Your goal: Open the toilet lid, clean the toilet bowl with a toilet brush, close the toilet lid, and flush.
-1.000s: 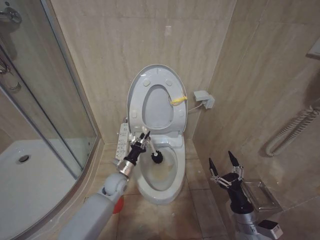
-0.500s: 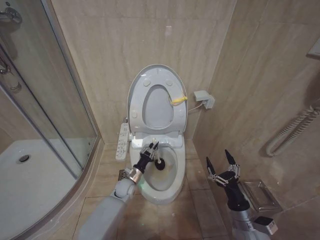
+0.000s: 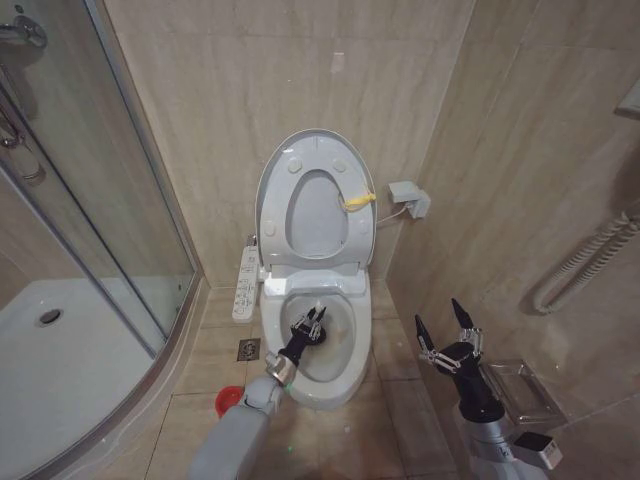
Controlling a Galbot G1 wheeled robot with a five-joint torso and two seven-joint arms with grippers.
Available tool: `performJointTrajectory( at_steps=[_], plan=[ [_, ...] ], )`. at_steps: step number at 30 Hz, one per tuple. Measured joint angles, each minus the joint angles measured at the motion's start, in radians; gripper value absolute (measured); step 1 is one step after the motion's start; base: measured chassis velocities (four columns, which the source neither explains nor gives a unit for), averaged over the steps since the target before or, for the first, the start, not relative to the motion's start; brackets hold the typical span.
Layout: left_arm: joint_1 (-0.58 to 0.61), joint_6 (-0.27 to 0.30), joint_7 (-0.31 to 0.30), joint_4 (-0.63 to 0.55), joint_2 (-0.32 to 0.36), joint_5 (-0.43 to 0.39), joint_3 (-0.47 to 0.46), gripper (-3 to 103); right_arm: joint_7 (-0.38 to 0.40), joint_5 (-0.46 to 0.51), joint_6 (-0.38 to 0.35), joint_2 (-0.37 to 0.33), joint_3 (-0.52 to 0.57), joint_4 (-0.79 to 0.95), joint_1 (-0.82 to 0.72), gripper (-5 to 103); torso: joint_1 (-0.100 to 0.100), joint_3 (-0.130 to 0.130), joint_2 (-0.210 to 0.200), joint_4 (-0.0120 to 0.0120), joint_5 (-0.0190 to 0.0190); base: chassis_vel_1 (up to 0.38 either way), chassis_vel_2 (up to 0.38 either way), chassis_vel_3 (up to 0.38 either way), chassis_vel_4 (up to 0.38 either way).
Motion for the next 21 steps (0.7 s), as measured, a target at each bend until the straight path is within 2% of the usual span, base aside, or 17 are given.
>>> performJointTrajectory(
  at_steps=[3, 7, 11, 13, 18, 21],
  plan=[
    [-0.005, 0.001, -0.007, 0.006, -0.008, -0.002, 0.0, 19, 0.0, 0.0, 0.0, -0.003, -0.001, 0.0, 0.003, 100, 0.0, 0.0, 0.0, 0.0002, 0.0001, 0.0, 0.0, 0.0, 0.0],
    [-0.007, 0.021, -0.025, -0.063, -0.001, -0.034, 0.023, 19, 0.0, 0.002, 0.0, -0.006, -0.001, 0.0, 0.006, 100, 0.0, 0.0, 0.0, -0.0019, -0.0017, 0.0, 0.0, 0.0, 0.0],
    [-0.005, 0.03, -0.027, -0.134, 0.012, -0.078, 0.043, 19, 0.0, 0.003, 0.0, -0.007, 0.001, -0.005, 0.006, 100, 0.0, 0.0, 0.0, -0.0018, -0.001, 0.0, 0.0, 0.0, 0.0],
    [-0.008, 0.026, -0.004, -0.17, 0.015, -0.115, 0.061, 19, -0.001, 0.004, 0.001, -0.007, 0.004, -0.009, 0.007, 100, 0.0, 0.0, 0.0, -0.0014, -0.0011, 0.0, 0.0, 0.0, 0.0],
    [-0.033, -0.005, 0.039, -0.105, -0.012, -0.12, 0.062, 19, -0.009, 0.012, 0.004, -0.002, 0.009, -0.017, 0.007, 100, 0.0, 0.0, 0.0, -0.0011, -0.0008, 0.0, 0.0, 0.0, 0.0],
    [-0.061, -0.023, 0.045, -0.014, -0.04, -0.076, 0.051, 19, -0.017, 0.014, 0.009, 0.007, 0.008, -0.025, 0.01, 100, 0.0, 0.0, 0.0, -0.0011, -0.0007, 0.0, 0.0, 0.0, 0.0]
  ],
)
